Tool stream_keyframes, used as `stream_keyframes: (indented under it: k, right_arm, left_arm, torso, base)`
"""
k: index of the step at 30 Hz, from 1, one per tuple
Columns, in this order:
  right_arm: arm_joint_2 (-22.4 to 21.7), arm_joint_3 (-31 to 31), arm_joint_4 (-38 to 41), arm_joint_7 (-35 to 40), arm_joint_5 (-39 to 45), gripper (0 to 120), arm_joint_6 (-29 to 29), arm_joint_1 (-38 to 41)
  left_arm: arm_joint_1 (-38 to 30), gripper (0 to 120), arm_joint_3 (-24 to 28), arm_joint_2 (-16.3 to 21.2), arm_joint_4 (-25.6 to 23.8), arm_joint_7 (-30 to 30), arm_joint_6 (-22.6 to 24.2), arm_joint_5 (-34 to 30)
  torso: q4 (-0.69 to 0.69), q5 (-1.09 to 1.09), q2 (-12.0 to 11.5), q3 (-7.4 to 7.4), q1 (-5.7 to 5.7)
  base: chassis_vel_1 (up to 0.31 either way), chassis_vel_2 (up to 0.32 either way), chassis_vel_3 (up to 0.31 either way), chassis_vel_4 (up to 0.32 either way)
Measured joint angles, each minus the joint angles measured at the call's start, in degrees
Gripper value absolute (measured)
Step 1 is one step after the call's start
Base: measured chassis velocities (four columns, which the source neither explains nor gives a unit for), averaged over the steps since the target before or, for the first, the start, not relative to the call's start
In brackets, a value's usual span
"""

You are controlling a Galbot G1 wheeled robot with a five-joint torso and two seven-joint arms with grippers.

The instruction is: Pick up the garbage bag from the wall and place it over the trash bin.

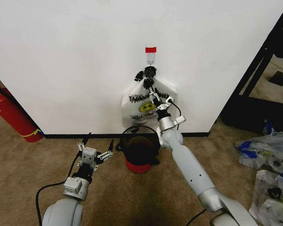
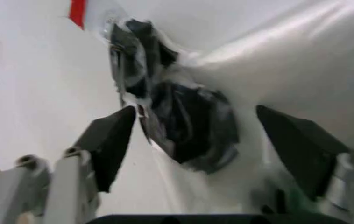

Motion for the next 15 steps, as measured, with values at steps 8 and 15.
stream_keyframes:
  k: [8,15]
  right_arm:
    - [0.1,-0.6,0.8,-0.5,-0.3,43,0.0,-0.2]
    - [0.5,-0.3,-0.6,-1.1,-0.8,27,-0.1,0.0]
  left_arm:
    - [0.4,100,0.1,-0.2,-0.1,0.2,-0.3,0.5]
    - [0.5,100,0.2,-0.5,-0.3,0.3,-0.7,0.6]
  torso:
    - [0.00,0.00,0.0,0.00,0.00]
    - [0.00,0.00,0.0,0.00,0.00]
  base:
    - [0.000,0.000,0.000,0.000]
    - [0.000,0.000,0.000,0.000]
